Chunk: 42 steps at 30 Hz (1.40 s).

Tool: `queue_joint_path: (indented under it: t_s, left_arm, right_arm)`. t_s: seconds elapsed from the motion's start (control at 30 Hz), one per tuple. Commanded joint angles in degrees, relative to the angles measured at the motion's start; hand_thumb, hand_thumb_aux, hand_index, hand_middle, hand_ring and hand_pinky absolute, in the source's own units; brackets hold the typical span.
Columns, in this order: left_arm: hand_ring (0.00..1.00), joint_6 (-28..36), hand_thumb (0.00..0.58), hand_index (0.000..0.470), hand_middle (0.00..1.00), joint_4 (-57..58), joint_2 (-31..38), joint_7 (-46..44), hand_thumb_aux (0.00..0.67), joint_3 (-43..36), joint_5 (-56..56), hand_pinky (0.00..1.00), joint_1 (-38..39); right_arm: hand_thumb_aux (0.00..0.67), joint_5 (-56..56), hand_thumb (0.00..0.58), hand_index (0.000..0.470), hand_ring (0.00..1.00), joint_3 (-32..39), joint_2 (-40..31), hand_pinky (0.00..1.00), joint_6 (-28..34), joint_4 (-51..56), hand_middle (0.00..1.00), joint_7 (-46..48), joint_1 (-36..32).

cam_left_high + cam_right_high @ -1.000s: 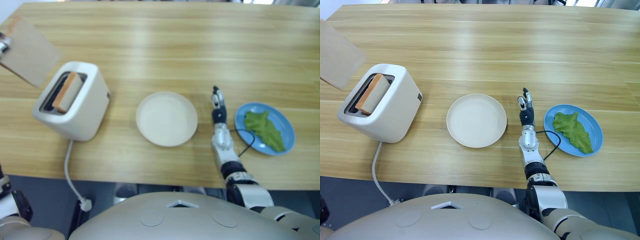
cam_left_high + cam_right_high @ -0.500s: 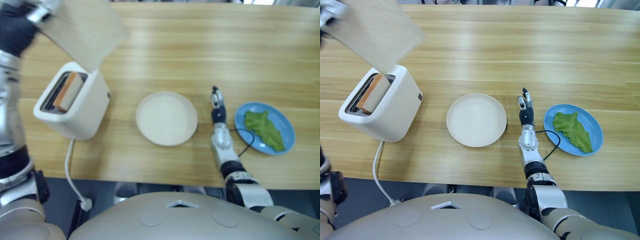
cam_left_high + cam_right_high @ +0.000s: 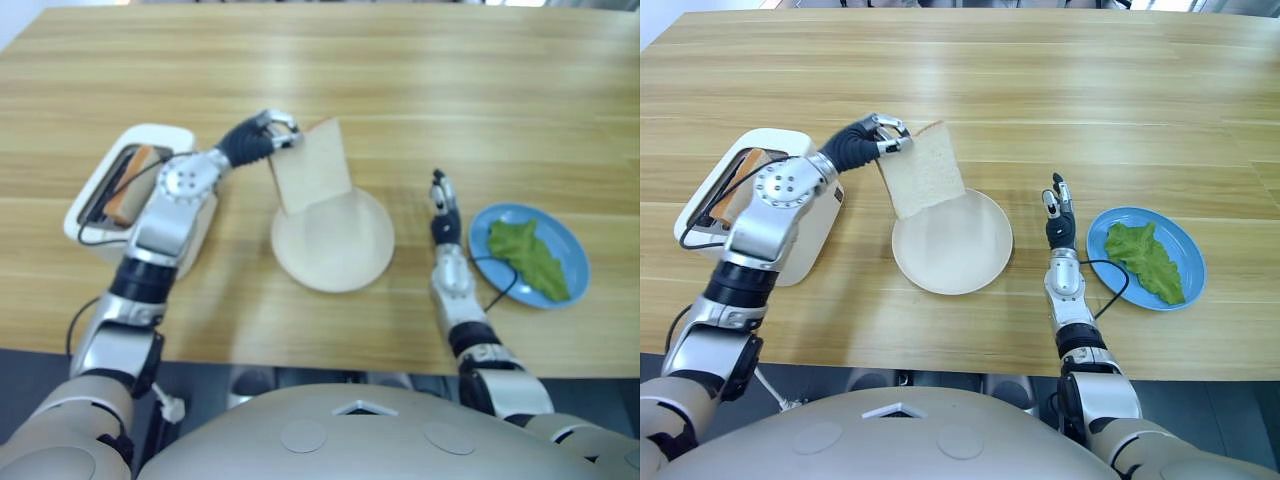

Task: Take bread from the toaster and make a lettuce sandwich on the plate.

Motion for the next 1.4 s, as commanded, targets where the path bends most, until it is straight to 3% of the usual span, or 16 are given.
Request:
queue_joint_path:
  t_s: [0.03, 0.33, 0.63, 0.67, 0.7, 0.73, 0.83, 0.97, 1.17, 1.27, 1.4]
  left_arm:
    - [1.0, -4.82, 0.58, 0.46, 1.0, 8.79, -2.65, -2.03, 0.67, -3.81, 3.13, 1.0, -0.9]
    - [1.0, -10.65, 0.58, 0.46, 1.0, 22.75, -5.54, -11.41, 0.67, -9.88, 7.04, 1.0, -4.13]
    - [1.0, -18.57, 0.58, 0.46, 1.0, 33.04, -5.4, -6.74, 0.67, -12.46, 16.62, 1.0, -8.48]
    - [1.0, -19.39, 0.548, 0.352, 1.0, 33.23, -5.39, -5.82, 0.512, -12.44, 17.39, 1.0, -8.67]
    - [0.61, -20.23, 0.434, 0.229, 0.61, 33.44, -5.23, -4.42, 0.334, -12.85, 18.98, 0.61, -9.04]
    - [0.0, -21.22, 0.0, 0.0, 0.0, 33.54, -5.06, -3.23, 0.0, -13.28, 20.49, 0.0, -9.28]
    - [0.0, -23.92, 0.0, 0.0, 0.0, 30.42, -2.43, 7.96, 0.0, -15.65, 31.01, 0.0, -9.87]
    - [0.0, -23.32, 0.0, 0.0, 0.0, 16.13, 4.19, 22.94, 0.0, -20.18, 51.57, 0.0, -9.3]
    - [0.0, -22.58, 0.0, 0.0, 0.0, -3.35, 9.16, 29.14, 0.0, -18.69, 63.83, 0.0, -5.01]
    - [0.0, -21.32, 0.0, 0.0, 0.0, -9.27, 10.65, 28.47, 0.0, -14.87, 63.99, 0.0, -2.25]
    - [0.0, -19.77, 0.0, 0.0, 0.0, -14.58, 12.2, 26.12, 0.0, -9.72, 61.3, 0.0, 2.73]
  right_arm:
    - [0.0, 0.78, 0.0, 0.0, 0.0, -0.66, -0.12, 0.0, 1.22, -0.43, 0.0, 0.54, 0.72]
    - [0.0, 0.85, 0.0, 0.0, 0.0, -0.88, -0.5, 0.0, 1.9, -1.38, 0.0, 0.87, 0.81]
    - [0.0, 0.99, 0.0, 0.0, 0.0, -1.1, -0.63, 0.0, 2.43, -2.85, 0.0, 1.31, 1.85]
    - [0.0, 1.04, 0.0, 0.0, 0.0, -1.16, -0.68, 0.0, 2.48, -3.06, 0.0, 1.38, 2.02]
    - [0.0, 1.07, 0.0, 0.0, 0.0, -1.21, -0.73, 0.0, 2.52, -3.17, 0.0, 1.43, 2.12]
    - [0.0, 1.09, 0.0, 0.0, 0.0, -1.24, -0.75, 0.0, 2.57, -3.29, 0.0, 1.46, 2.22]
    - [0.0, 0.92, 0.0, 0.0, 0.0, -1.38, -0.61, 0.0, 2.73, -3.87, 0.0, 1.69, 2.59]
    - [0.0, 0.83, 0.0, 0.0, 0.0, -1.53, -0.42, 0.0, 3.02, -4.94, 0.0, 1.87, 3.3]
    - [0.0, -0.42, 0.0, 0.0, 0.0, -1.32, -0.84, 0.0, 3.44, -8.04, 0.0, 1.18, 4.66]
    - [0.0, -1.43, 0.0, 0.0, 0.0, -0.87, -1.5, 0.0, 4.35, -16.83, 0.0, 1.89, 7.06]
    - [0.0, -3.3, 0.0, 0.0, 0.0, -1.69, -4.82, 0.0, 9.73, -41.95, 0.0, 5.58, 13.99]
